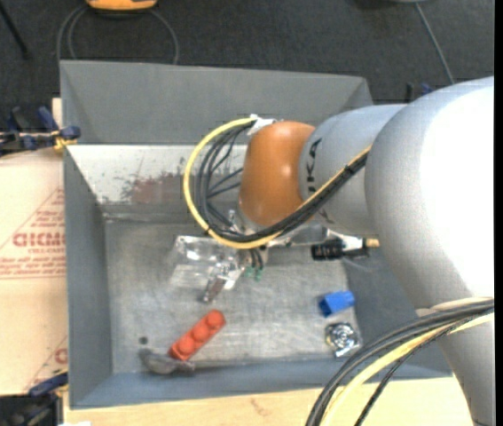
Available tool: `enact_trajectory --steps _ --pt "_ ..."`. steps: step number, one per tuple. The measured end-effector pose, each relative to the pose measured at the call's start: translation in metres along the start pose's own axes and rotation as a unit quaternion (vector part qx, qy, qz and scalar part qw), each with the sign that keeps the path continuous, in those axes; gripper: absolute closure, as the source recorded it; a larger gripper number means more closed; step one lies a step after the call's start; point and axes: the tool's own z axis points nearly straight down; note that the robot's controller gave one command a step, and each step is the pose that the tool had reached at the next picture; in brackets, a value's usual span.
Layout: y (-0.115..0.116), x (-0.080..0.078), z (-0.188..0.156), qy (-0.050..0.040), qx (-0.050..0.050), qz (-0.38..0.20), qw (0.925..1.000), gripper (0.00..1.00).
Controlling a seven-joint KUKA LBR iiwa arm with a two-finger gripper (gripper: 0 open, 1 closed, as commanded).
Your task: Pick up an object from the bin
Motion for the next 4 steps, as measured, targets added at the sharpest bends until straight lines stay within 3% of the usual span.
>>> enact_trajectory --steps 1,2,3,4 --pt "-0.003 -0.002 0.002 0.0021 -0.001 0.005 1.0000 0.00" --pt "-0.004 -0.005 0.000 -0.0008 -0.001 0.005 1.0000 1.00" --pt "-0.004 -0.006 -0.004 0.0098 0.003 0.003 0.9999 1.00" --pt "-0.003 -0.010 -0.075 0.0091 0.002 0.001 1.0000 1.00"
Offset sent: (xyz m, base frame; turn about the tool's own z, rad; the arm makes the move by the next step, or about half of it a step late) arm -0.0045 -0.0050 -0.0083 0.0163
